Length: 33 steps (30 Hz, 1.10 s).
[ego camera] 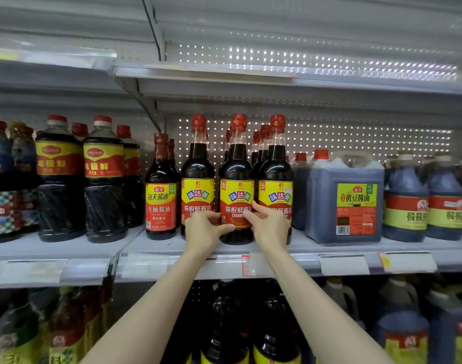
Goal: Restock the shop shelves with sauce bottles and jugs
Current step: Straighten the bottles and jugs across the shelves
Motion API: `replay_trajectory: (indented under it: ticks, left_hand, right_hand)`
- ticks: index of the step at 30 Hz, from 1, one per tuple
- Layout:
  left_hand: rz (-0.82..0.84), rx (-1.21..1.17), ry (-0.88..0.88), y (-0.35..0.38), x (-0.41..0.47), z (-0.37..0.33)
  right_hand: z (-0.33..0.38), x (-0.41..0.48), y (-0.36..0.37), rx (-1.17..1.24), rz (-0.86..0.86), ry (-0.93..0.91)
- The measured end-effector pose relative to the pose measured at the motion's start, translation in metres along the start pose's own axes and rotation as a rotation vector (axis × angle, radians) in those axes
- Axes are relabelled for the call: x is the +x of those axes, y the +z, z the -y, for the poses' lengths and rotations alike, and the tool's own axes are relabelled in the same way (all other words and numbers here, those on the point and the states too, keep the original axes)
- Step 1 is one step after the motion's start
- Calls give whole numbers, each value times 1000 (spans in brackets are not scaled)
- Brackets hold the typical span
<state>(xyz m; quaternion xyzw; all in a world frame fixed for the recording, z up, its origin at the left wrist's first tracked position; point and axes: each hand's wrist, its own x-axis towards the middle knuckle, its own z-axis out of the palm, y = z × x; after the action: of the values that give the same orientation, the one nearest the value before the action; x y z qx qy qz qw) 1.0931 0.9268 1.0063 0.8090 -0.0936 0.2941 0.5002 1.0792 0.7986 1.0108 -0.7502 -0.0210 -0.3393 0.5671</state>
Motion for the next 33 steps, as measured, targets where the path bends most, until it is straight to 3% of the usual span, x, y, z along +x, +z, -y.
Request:
replay_trajectory:
  ticks: [33]
  left_hand:
    - [36,67,21,12,15,9]
  right_hand:
    - [-6,9,17,-184,-72,-18]
